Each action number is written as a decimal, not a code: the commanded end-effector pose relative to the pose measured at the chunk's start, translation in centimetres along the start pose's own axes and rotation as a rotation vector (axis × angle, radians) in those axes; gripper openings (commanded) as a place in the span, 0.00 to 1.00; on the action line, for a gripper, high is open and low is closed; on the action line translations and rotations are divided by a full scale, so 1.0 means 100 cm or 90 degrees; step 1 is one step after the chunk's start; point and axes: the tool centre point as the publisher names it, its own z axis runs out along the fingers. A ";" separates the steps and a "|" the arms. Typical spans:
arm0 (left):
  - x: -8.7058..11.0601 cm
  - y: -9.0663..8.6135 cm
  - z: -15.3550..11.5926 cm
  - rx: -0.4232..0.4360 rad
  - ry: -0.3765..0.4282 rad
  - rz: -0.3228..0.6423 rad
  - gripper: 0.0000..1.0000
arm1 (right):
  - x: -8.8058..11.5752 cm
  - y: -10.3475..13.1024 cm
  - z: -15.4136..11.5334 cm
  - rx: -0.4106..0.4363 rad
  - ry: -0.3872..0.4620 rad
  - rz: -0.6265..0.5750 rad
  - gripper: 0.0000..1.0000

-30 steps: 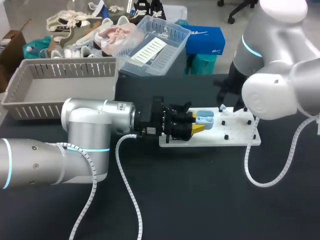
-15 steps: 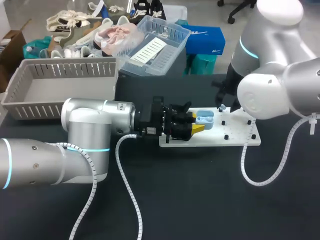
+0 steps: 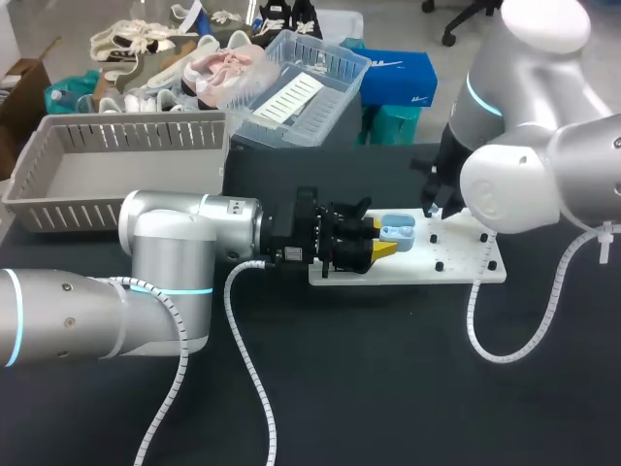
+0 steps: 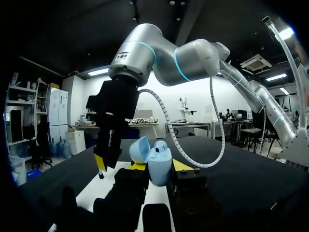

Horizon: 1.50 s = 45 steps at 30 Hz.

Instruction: Pick up each earbud case from the left stands, insert the matching earbuds, close the lid, and place the case in the box.

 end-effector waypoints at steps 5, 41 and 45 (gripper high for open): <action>0.001 0.001 0.000 0.001 0.000 0.000 0.00 | -0.002 0.002 0.002 0.001 0.003 -0.005 0.27; 0.001 0.001 0.000 0.001 0.000 0.000 0.00 | -0.005 -0.002 0.003 -0.005 0.005 0.002 0.00; 0.001 0.001 0.000 0.001 0.000 0.000 0.00 | -0.004 -0.003 -0.003 -0.010 0.004 0.006 0.00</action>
